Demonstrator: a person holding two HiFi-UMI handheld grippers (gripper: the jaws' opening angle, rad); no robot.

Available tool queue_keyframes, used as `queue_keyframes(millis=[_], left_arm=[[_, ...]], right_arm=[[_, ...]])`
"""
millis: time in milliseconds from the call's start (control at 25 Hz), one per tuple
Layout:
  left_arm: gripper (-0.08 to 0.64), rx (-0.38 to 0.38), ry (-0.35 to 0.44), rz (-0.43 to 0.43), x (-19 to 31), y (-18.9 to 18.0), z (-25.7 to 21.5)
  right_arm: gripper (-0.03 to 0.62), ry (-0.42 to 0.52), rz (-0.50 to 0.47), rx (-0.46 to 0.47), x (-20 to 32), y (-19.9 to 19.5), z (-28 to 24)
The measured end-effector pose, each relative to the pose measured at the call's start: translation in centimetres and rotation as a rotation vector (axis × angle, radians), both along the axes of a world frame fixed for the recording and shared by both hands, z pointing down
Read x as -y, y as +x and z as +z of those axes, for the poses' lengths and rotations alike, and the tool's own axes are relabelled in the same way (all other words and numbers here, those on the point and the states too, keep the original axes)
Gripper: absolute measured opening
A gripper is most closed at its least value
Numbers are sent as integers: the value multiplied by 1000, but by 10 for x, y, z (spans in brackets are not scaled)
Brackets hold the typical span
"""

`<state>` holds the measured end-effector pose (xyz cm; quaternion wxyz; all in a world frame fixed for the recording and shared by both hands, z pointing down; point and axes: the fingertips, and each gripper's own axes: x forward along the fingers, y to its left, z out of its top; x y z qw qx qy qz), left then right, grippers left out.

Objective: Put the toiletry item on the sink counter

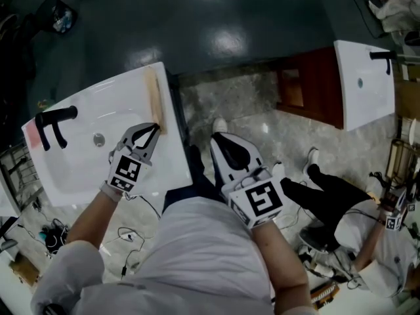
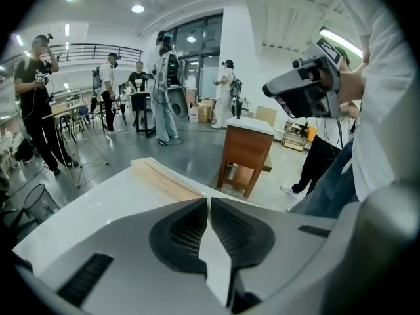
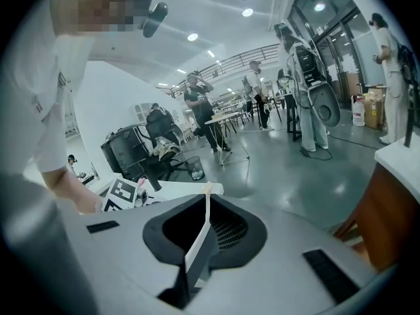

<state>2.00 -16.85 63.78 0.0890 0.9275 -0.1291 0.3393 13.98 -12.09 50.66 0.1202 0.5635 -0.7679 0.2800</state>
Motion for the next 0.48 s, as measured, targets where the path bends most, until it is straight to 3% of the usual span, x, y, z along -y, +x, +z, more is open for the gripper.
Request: queue_keyframes(millis=[240, 480], left_arm=[[41, 16, 8, -5, -1, -5, 6], [107, 20, 7, -24, -5, -8, 9]], right_arm=[[31, -8, -9, 1, -7, -7, 1], [30, -10, -13, -6, -17, -8, 0]])
